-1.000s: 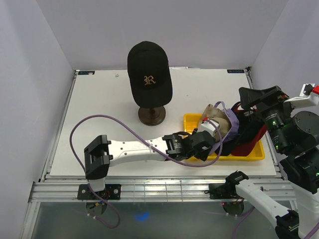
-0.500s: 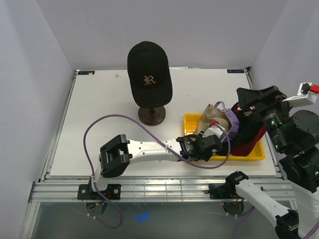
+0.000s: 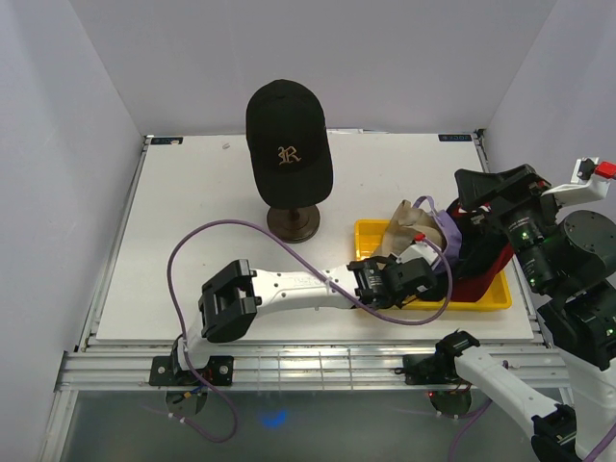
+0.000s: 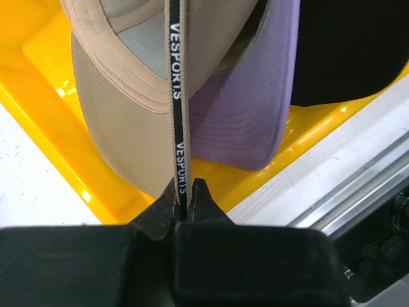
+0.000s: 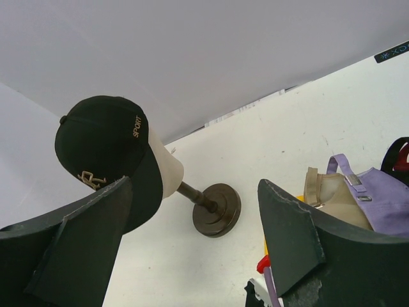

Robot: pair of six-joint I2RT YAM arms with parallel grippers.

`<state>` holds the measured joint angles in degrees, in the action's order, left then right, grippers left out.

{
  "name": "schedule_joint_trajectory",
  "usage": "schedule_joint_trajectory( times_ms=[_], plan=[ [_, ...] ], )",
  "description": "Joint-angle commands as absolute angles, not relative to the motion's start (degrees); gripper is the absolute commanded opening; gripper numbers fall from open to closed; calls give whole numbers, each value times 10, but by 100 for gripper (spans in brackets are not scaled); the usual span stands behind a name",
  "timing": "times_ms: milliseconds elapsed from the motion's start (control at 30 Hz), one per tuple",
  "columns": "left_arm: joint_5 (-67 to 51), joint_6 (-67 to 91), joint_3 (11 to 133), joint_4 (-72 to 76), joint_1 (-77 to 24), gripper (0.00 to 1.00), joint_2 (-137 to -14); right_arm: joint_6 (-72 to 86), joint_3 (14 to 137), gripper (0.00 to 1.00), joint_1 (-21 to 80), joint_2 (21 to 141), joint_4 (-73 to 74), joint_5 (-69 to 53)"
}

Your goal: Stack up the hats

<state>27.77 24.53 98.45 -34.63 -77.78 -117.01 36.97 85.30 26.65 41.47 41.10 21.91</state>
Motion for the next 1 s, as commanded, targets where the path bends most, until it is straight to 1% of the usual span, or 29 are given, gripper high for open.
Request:
schedule_joint_trajectory(
  times_ms=[0, 200, 300, 467, 533, 567, 667, 733, 833, 867, 967],
  plan=[
    [242, 249, 1021, -364, -766, 0, -1133, 357, 860, 84, 269, 418, 404, 220],
    [79, 308, 1027, -344, -708, 0, -1037, 362, 861, 84, 268, 428, 396, 202],
    [21, 341, 1025, -343, -675, 0, -999, 366, 857, 84, 269, 432, 387, 193],
    [-71, 402, 966, -304, -621, 0, -933, 373, 856, 84, 269, 436, 374, 179],
    [-108, 435, 938, -266, -605, 0, -891, 378, 854, 84, 269, 436, 367, 170],
    [-124, 449, 904, -249, -589, 0, -876, 380, 855, 84, 269, 437, 365, 167],
    [-180, 514, 846, -160, -556, 0, -824, 387, 853, 84, 269, 438, 357, 160],
    [-191, 557, 835, -114, -541, 0, -801, 391, 853, 83, 269, 432, 348, 158],
    [-219, 617, 813, -37, -506, 0, -786, 403, 852, 83, 268, 418, 335, 162],
    [-232, 660, 808, 14, -486, 0, -784, 411, 853, 83, 269, 413, 332, 166],
    [-243, 746, 802, 104, -454, 0, -795, 424, 853, 82, 269, 396, 322, 182]
  ],
)
